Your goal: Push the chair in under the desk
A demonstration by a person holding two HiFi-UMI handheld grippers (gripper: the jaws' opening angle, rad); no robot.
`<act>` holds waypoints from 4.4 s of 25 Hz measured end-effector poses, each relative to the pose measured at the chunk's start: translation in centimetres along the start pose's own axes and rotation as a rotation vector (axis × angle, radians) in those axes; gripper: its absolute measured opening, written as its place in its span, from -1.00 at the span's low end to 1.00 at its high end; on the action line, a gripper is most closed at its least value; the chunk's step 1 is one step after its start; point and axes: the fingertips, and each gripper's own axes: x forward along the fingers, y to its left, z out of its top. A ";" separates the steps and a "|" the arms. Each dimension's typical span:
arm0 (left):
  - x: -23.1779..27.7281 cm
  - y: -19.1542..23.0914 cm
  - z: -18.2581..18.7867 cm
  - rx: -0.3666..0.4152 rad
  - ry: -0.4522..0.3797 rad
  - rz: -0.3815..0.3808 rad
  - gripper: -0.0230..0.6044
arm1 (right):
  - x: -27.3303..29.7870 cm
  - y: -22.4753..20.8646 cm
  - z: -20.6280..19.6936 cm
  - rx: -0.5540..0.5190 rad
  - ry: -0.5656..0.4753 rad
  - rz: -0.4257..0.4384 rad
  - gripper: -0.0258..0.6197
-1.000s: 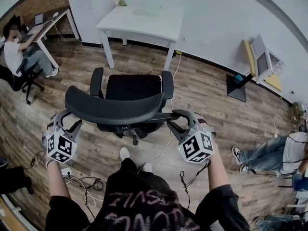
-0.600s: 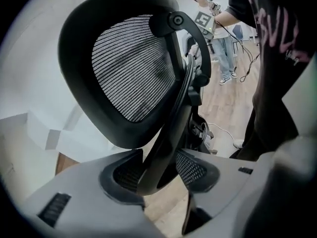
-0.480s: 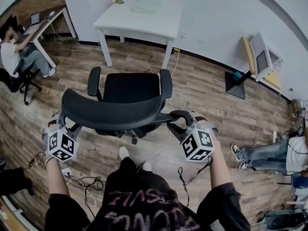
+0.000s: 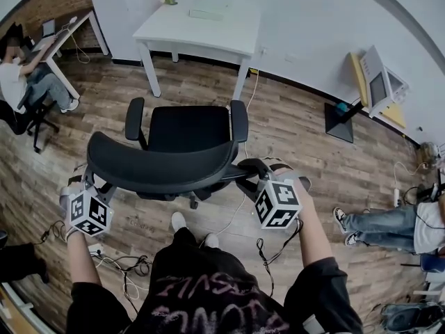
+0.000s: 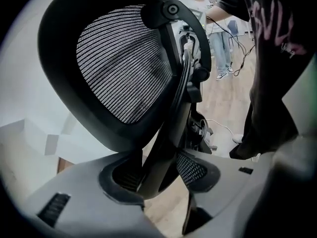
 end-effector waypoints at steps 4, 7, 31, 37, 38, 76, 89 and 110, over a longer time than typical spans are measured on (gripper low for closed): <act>0.3 0.3 0.0 0.014 0.007 0.029 -0.19 | 0.2 -0.2 0.1 -0.002 -0.003 -0.020 -0.38; 0.7 0.6 -0.2 0.028 0.023 0.032 -0.19 | 0.4 -0.5 0.3 0.012 -0.009 -0.018 -0.38; 5.9 5.9 -0.2 0.031 -0.016 0.027 -0.19 | 3.5 -5.8 -0.2 0.071 0.021 -0.026 -0.36; 7.7 8.5 -0.7 0.037 -0.051 0.030 -0.19 | 4.9 -8.1 0.3 0.095 0.040 -0.038 -0.36; 8.0 8.9 -0.8 0.032 -0.060 0.034 -0.19 | 5.2 -8.4 0.4 0.099 0.045 -0.038 -0.36; 21.7 25.2 -3.9 0.048 -0.138 0.011 -0.17 | 16.4 -24.5 2.0 0.198 0.090 -0.098 -0.32; 27.9 31.5 -4.1 0.043 -0.135 0.003 -0.17 | 20.7 -31.7 1.5 0.203 0.093 -0.102 -0.32; 36.5 40.4 -3.9 0.081 -0.172 -0.027 -0.17 | 26.2 -40.8 0.8 0.285 0.146 -0.133 -0.32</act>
